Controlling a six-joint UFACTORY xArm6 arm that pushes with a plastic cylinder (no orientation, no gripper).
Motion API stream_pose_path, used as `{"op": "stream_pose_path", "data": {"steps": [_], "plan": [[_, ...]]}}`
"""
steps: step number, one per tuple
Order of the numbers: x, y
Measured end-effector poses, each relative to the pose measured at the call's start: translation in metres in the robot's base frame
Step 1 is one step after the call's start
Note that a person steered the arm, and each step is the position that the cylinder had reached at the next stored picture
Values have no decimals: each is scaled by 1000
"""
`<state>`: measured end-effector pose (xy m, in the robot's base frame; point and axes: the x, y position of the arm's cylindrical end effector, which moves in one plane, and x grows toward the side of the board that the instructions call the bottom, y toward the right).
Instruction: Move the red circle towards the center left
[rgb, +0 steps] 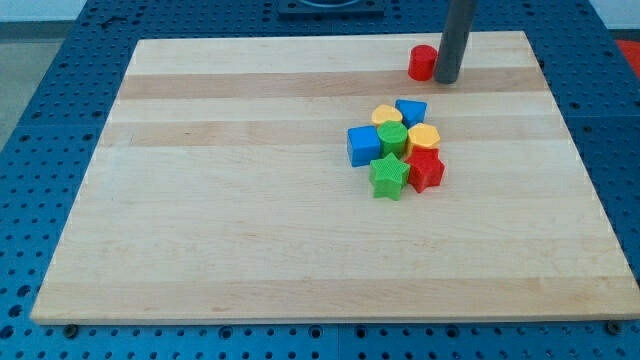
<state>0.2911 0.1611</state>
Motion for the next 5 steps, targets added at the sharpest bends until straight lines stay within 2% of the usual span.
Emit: {"op": "stream_pose_path", "data": {"steps": [1, 3, 4, 5], "plan": [[0, 0], [-17, 52], [-46, 43], [-32, -18]]}}
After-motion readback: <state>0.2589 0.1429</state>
